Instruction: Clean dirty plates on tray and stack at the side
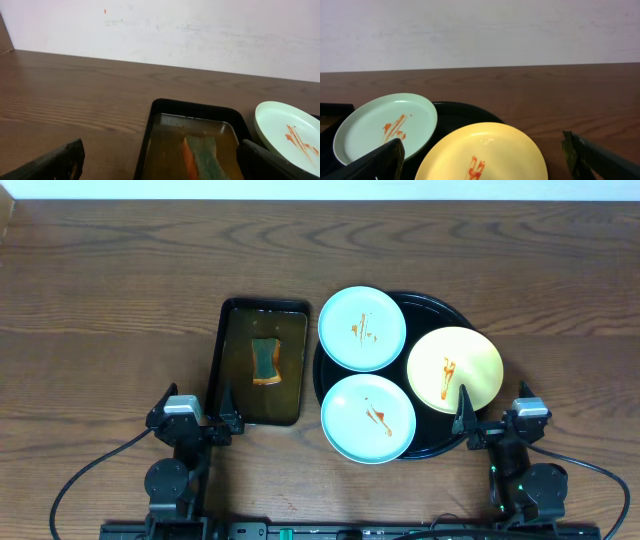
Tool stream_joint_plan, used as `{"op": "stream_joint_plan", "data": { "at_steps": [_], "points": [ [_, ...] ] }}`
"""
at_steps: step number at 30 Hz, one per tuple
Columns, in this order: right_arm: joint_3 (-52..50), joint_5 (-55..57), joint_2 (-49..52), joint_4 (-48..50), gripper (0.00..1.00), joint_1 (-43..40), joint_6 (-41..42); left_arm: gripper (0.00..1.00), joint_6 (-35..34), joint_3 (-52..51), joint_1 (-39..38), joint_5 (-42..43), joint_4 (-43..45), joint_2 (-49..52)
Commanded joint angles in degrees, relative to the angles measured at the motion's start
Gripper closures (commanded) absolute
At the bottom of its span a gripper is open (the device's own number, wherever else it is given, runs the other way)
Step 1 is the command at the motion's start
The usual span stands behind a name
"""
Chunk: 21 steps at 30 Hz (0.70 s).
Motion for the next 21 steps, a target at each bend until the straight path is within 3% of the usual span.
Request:
{"op": "stream_joint_plan", "data": {
  "at_steps": [1,14,21],
  "points": [
    [-0.1,0.3,-0.2,-0.2,0.01,0.5,1.0,0.02,-0.7,-0.6,0.3,-0.1,-2.6,0.9],
    [1.4,0.5,2.3,-2.7,0.01,0.4,2.8,0.02,-2.2,2.2,0.3,-0.1,-3.0,11.6],
    [5.9,0.8,8.9,-5.9,0.01,0.4,2.8,0.02,-2.2,7.4,0.3,0.0,-4.5,20.1]
  ]
}}
